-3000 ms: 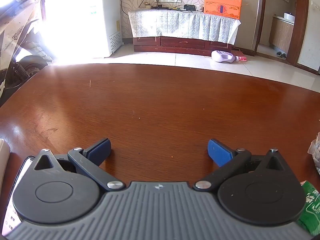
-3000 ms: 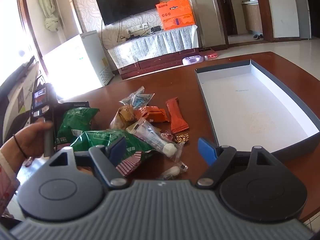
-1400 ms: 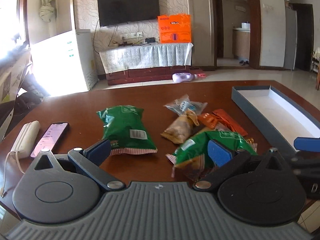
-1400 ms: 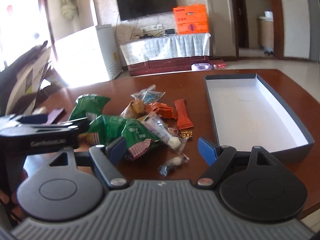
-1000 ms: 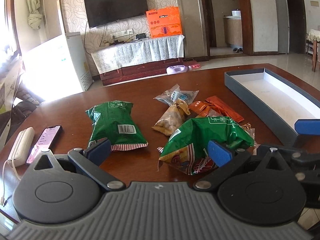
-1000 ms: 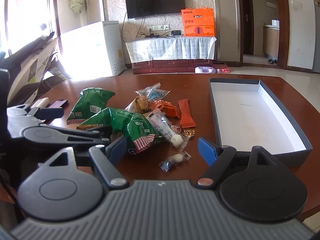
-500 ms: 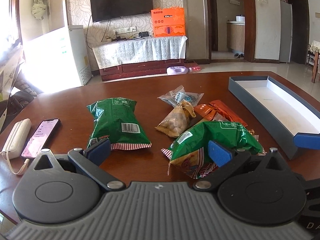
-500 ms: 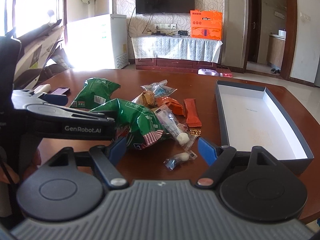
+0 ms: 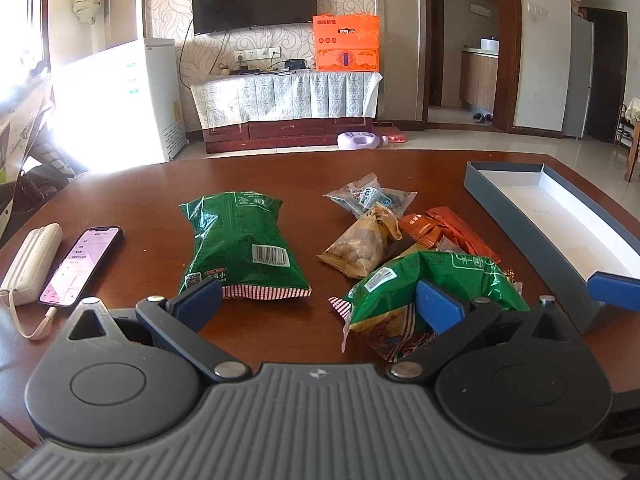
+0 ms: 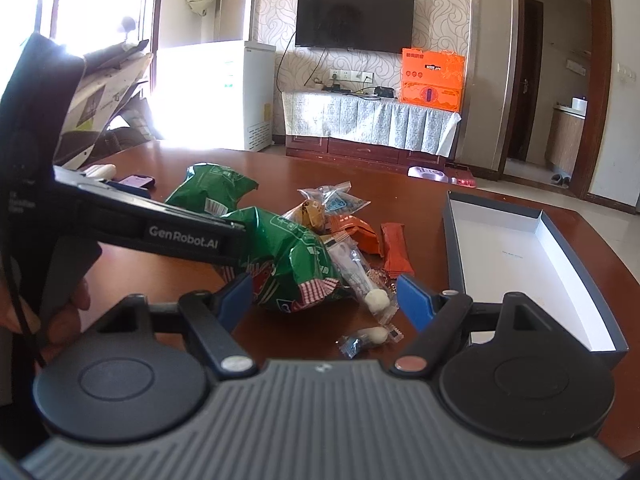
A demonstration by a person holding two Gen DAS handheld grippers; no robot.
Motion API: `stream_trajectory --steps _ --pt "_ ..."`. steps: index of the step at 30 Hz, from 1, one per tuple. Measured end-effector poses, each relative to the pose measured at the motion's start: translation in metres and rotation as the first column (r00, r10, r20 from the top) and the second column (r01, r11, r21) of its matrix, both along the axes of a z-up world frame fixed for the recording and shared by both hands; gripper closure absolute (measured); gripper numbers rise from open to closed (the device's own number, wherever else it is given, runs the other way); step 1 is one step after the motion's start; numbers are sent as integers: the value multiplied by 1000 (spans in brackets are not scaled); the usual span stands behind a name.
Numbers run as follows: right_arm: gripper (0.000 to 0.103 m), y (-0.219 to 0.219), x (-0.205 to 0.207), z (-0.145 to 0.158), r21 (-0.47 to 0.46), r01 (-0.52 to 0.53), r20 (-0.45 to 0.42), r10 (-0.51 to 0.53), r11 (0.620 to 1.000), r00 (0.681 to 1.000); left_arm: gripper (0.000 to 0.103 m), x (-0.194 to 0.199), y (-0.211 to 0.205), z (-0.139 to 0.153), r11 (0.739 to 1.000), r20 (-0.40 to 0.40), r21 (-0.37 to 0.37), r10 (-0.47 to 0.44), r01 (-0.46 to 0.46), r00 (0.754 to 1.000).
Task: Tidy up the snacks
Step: 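Grasp a green chip bag with the left gripper while the right gripper grasps another green bag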
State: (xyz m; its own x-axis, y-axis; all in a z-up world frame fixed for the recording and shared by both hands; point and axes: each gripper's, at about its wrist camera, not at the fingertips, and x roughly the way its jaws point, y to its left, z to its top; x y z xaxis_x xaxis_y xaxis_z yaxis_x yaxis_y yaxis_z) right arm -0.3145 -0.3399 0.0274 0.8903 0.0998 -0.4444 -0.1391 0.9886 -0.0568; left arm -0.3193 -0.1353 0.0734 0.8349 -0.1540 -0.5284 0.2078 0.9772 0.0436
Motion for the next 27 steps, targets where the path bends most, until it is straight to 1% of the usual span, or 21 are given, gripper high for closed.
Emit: stream_trajectory --steps 4,8,9,12,14,17,19,24,27 --pt "23 2 0 -2 -10 -6 -11 5 1000 1000 0 2 3 2 1000 12 -13 13 -13 1000" --pt "23 3 3 -2 -4 -12 -12 12 1000 1000 0 6 12 7 998 92 -20 56 -55 994" --pt "23 2 5 -2 -1 -11 -14 11 1000 1000 0 9 14 6 998 91 -21 64 -62 994" --pt "23 4 17 -4 2 -14 -32 14 1000 999 0 28 17 -1 997 10 -18 81 -81 997" --pt "23 9 27 -6 -21 -18 -34 17 1000 999 0 34 17 -4 997 -7 -12 82 -82 997" --pt "23 17 42 -6 -44 -35 -27 34 998 999 0 44 14 -8 994 13 48 94 -94 995" --pt "23 24 50 -7 -60 -56 -33 54 997 998 0 51 14 -11 992 24 74 98 -100 995" --pt "23 40 66 -16 -114 -116 -89 106 987 990 0 74 16 -14 993 52 81 88 -92 995" --pt "23 41 68 -15 -110 -127 -100 116 986 988 0 91 21 -13 992 39 92 82 -86 996"
